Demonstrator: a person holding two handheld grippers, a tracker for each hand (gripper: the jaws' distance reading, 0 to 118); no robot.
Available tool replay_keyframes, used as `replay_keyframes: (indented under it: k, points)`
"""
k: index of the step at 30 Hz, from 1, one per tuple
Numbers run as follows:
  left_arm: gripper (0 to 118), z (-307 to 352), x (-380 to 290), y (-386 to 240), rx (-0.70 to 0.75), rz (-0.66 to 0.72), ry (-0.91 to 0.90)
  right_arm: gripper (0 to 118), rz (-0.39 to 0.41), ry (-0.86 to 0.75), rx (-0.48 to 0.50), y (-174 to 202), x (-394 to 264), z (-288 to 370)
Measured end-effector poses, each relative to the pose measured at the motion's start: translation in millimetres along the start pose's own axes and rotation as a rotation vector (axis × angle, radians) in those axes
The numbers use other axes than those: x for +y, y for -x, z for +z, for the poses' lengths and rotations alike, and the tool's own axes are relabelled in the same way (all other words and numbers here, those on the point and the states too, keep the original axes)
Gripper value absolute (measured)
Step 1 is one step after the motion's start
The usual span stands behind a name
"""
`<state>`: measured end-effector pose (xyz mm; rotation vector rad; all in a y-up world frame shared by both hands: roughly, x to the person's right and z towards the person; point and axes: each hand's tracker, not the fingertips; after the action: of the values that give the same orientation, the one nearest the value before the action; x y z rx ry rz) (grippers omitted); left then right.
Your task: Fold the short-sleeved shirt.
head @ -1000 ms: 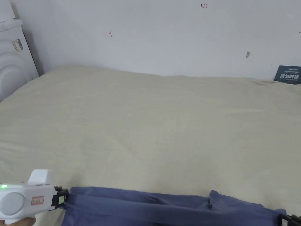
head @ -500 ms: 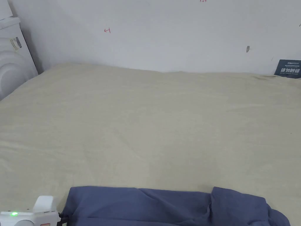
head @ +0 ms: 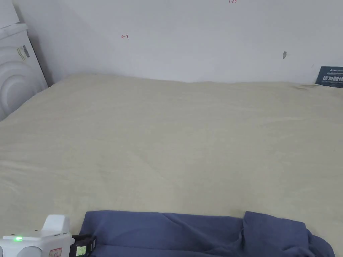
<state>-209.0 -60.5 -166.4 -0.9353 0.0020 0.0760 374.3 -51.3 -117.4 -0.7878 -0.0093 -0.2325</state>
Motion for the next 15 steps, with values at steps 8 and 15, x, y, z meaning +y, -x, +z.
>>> replay_keyframes:
  k: [8, 15]
  points:
    - [114, 43, 51, -21, -0.044, -0.004, -0.232, 98, 0.102, -0.276, 0.025, 41, 63, 47]
    - [111, 69, 94, -43, -0.072, 0.018, -0.398, 112, 0.214, -0.519, -0.057, 83, 94, 65]
